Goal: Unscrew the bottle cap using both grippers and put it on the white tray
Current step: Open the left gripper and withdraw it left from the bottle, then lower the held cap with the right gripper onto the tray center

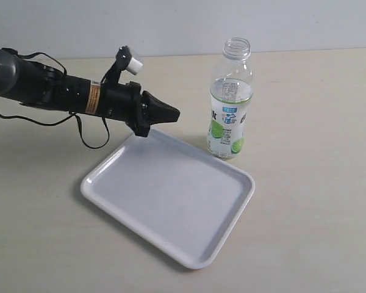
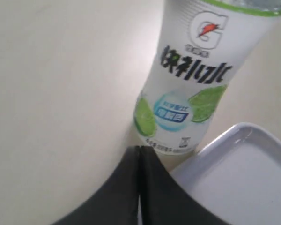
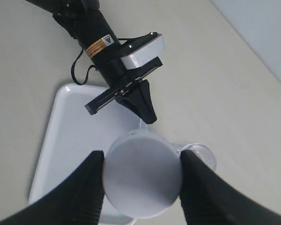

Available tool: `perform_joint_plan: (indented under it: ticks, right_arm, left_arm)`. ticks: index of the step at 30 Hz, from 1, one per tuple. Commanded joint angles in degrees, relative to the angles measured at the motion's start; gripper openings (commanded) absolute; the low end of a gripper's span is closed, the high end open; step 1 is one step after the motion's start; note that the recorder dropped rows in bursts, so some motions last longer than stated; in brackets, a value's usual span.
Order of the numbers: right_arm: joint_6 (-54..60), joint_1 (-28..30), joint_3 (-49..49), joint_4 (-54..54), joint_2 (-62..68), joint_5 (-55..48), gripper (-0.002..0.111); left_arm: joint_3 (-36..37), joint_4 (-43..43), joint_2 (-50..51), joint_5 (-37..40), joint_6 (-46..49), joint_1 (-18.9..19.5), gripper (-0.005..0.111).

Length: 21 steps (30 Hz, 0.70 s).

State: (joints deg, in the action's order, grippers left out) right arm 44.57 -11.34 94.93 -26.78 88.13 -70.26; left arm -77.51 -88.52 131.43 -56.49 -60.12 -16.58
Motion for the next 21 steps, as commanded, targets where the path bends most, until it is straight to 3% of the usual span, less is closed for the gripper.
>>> perform_joint_plan:
  ticks: [1, 5, 9, 12, 21]
  right_arm:
    - [0.74, -0.42, -0.26, -4.51, 0.76, 0.30, 0.000]
    - [0.74, -7.26, -0.26, -2.36, 5.27, 0.30, 0.000]
    - [-9.31, -15.61, -0.26, 9.24, 11.20, 0.30, 0.000]
    - [-16.04, -18.58, -0.34, 14.57, 14.00, 0.30, 0.000]
    - [-19.15, -22.30, -7.14, 14.69, 18.64, 6.32, 0.000]
  left_arm:
    - [0.12, 2.30, -0.69, 4.85, -5.73, 1.73, 0.000]
    - [1.72, 7.90, -1.93, 16.25, -8.06, 1.73, 0.000]
    - [5.26, 10.34, -7.24, 26.34, -6.15, 1.73, 0.000]
    - [7.98, 14.39, -10.17, 28.13, -2.10, 1.86, 0.000]
    - [16.33, 44.23, -12.65, 25.18, 21.83, 2.21, 0.000]
